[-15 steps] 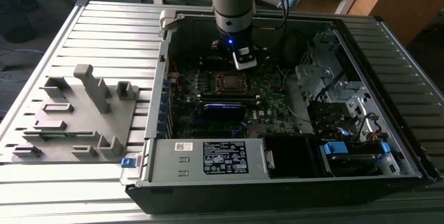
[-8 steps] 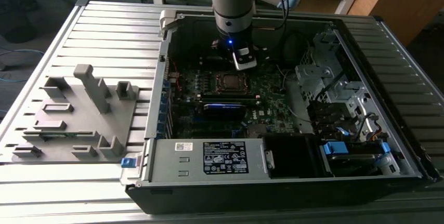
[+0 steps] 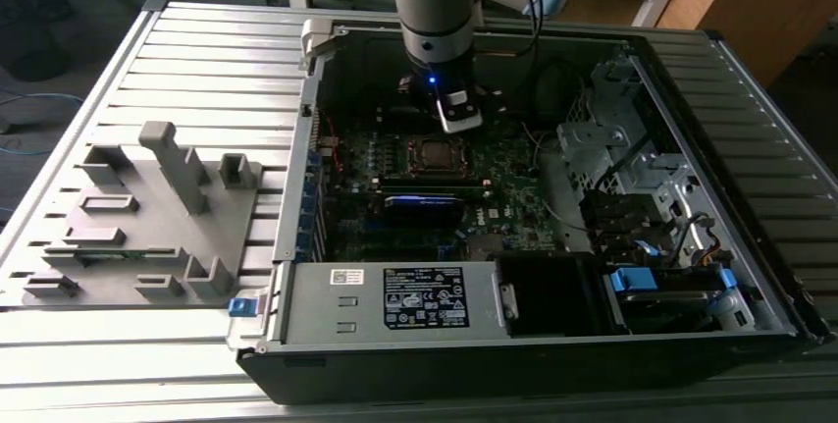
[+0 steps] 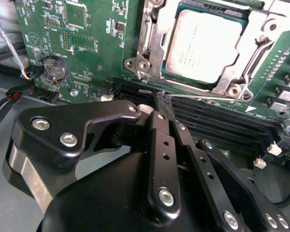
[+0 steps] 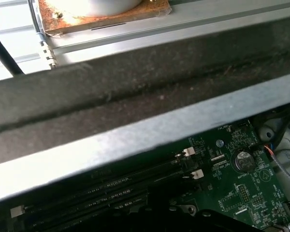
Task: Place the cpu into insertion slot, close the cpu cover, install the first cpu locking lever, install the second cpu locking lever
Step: 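Install the first cpu locking lever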
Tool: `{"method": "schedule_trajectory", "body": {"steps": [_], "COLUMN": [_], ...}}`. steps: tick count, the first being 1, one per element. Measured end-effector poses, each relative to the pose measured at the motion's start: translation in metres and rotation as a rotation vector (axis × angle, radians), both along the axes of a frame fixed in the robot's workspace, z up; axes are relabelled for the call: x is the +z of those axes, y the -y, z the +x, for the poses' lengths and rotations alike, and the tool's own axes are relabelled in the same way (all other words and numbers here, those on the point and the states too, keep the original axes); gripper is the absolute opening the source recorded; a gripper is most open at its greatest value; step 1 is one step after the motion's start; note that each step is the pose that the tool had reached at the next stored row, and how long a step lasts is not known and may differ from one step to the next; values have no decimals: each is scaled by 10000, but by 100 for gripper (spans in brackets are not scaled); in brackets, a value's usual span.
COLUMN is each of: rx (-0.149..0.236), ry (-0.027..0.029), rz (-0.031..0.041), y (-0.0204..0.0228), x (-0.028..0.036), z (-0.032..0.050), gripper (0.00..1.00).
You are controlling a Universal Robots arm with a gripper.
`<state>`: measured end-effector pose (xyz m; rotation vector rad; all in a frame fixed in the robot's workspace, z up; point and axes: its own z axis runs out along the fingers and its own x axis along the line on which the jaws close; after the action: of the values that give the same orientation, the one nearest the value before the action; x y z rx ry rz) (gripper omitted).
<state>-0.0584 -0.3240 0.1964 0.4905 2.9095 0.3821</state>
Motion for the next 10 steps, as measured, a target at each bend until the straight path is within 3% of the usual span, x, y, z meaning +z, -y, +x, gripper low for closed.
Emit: {"method": "schedule_trajectory", "body": {"steps": [7, 10], "rx": [3, 4], "ry": [209, 213], "rz": [46, 46], "y": [1, 1], "x": [-20, -20], "z": [-16, -16], "gripper": [10, 10]}}
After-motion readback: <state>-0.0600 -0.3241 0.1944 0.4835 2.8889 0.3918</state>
